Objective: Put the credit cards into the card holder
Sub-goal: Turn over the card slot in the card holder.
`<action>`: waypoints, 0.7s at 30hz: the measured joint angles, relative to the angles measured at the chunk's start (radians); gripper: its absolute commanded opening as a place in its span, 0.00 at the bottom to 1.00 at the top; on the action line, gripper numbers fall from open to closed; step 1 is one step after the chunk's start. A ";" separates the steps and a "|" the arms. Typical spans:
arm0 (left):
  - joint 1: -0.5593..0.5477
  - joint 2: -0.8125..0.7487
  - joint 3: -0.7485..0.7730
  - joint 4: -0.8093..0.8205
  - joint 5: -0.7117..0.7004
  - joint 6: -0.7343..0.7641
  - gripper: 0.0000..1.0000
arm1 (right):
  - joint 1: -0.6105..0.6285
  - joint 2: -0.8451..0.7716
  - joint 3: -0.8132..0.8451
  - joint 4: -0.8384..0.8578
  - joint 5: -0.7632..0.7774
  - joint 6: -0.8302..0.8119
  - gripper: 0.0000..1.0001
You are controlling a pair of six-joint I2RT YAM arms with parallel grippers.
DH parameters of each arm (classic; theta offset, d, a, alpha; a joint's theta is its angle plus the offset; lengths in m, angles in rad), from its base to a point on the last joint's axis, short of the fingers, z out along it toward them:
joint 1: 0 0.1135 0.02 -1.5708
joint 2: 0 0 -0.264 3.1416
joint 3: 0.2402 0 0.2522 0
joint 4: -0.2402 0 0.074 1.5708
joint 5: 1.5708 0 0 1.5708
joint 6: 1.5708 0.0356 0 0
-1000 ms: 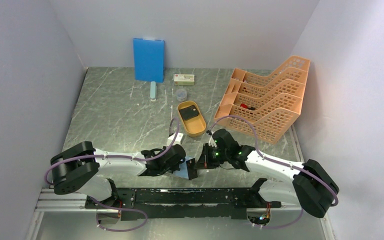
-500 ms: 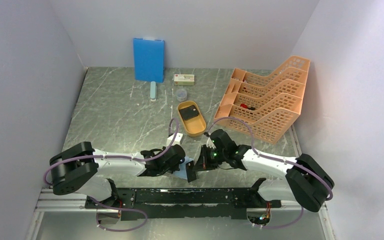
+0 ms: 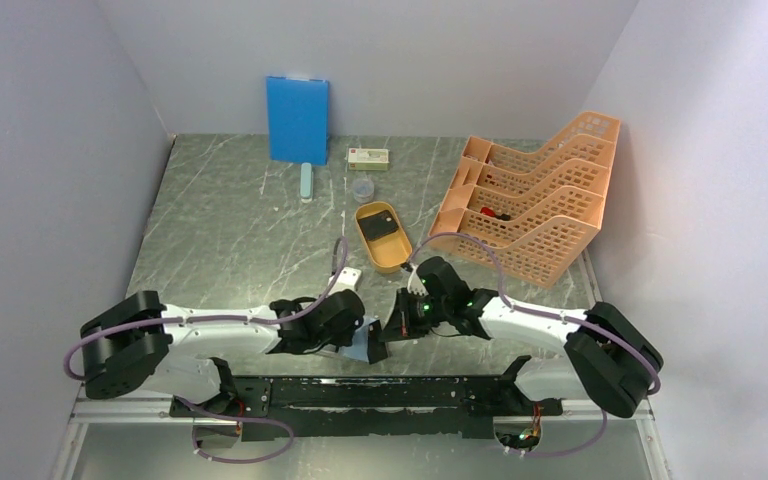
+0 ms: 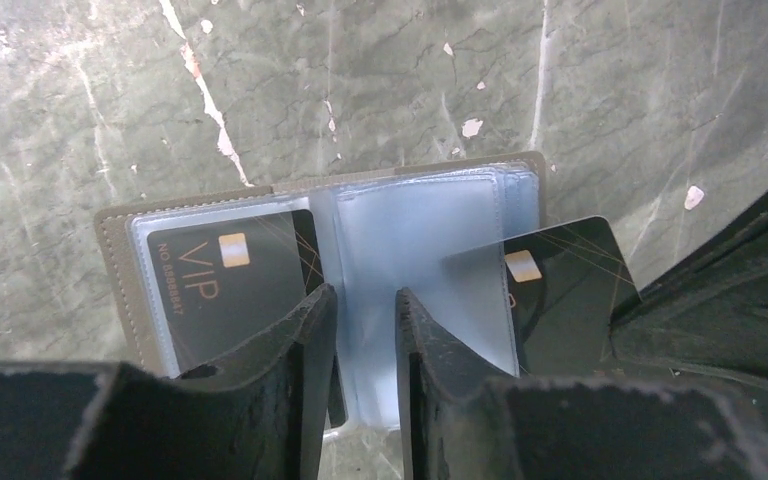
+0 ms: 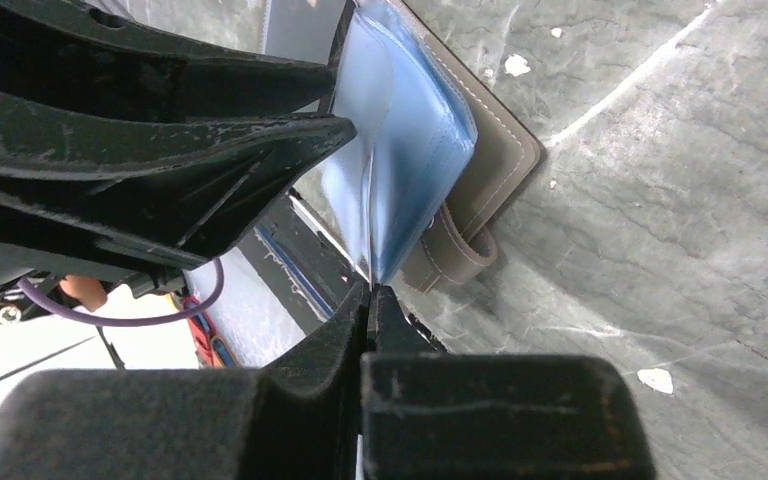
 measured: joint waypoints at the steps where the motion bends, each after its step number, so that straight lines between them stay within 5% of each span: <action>1: 0.000 -0.008 0.003 -0.011 0.000 0.000 0.36 | 0.000 0.003 0.000 0.004 -0.002 0.000 0.00; 21: 0.000 -0.354 0.007 -0.240 -0.090 -0.100 0.45 | 0.070 0.186 0.095 0.127 -0.010 0.064 0.00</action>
